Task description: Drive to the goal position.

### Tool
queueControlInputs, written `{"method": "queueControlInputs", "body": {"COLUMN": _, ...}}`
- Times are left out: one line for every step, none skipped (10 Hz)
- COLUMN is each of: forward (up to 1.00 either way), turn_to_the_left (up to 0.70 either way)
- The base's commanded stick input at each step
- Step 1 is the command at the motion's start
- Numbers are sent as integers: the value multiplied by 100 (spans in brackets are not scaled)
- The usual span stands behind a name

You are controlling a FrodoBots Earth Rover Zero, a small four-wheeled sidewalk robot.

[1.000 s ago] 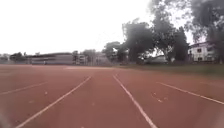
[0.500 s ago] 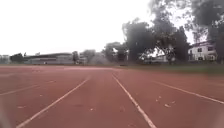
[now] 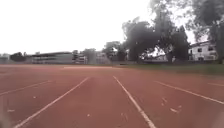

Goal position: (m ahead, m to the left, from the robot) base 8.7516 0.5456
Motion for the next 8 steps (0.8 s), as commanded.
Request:
{"method": "queueControlInputs", "body": {"forward": 45, "turn_to_the_left": 0}}
{"method": "queueControlInputs", "body": {"forward": 45, "turn_to_the_left": 0}}
{"method": "queueControlInputs", "body": {"forward": 45, "turn_to_the_left": 0}}
{"method": "queueControlInputs", "body": {"forward": 45, "turn_to_the_left": 0}}
{"method": "queueControlInputs", "body": {"forward": 45, "turn_to_the_left": 0}}
{"method": "queueControlInputs", "body": {"forward": 45, "turn_to_the_left": 0}}
{"method": "queueControlInputs", "body": {"forward": 45, "turn_to_the_left": 0}}
{"method": "queueControlInputs", "body": {"forward": 45, "turn_to_the_left": 0}}
